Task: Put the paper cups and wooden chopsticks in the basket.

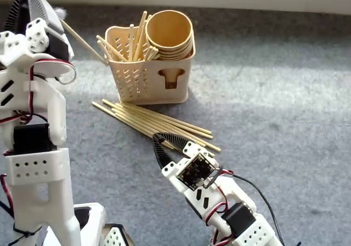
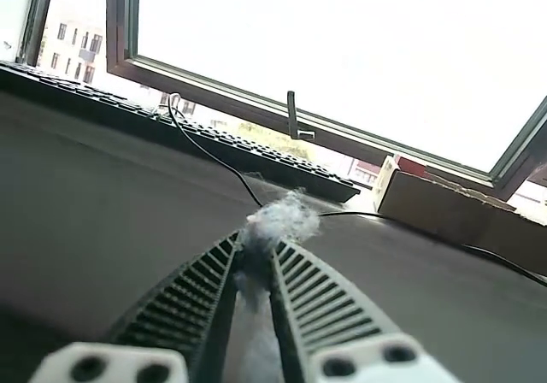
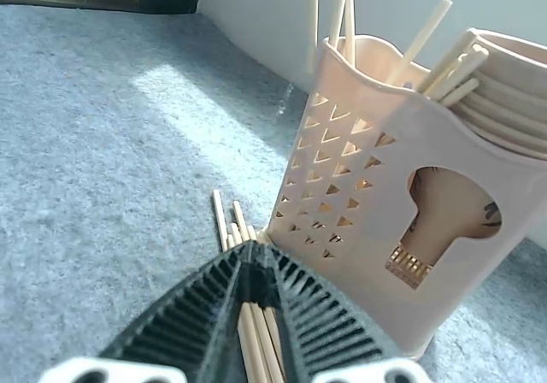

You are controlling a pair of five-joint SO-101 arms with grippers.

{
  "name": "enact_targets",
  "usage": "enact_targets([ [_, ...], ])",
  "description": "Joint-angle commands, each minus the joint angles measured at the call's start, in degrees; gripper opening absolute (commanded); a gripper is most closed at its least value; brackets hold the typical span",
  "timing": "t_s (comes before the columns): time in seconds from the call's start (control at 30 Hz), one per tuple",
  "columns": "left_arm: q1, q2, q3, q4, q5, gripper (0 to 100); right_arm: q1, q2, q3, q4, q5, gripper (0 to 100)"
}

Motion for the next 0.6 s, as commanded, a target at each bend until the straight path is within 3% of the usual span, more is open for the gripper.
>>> enact_targets([
  [0.0,1.3,1.1,-3.2,-1.4,-0.2,1,-0.4,-0.8,5.3,0.2,0.6,0.5],
  [0.57,4.5,1.6,-3.8,-1.7,2.3,1,-0.3,-0.6,5.3,0.2,0.6,0.5],
])
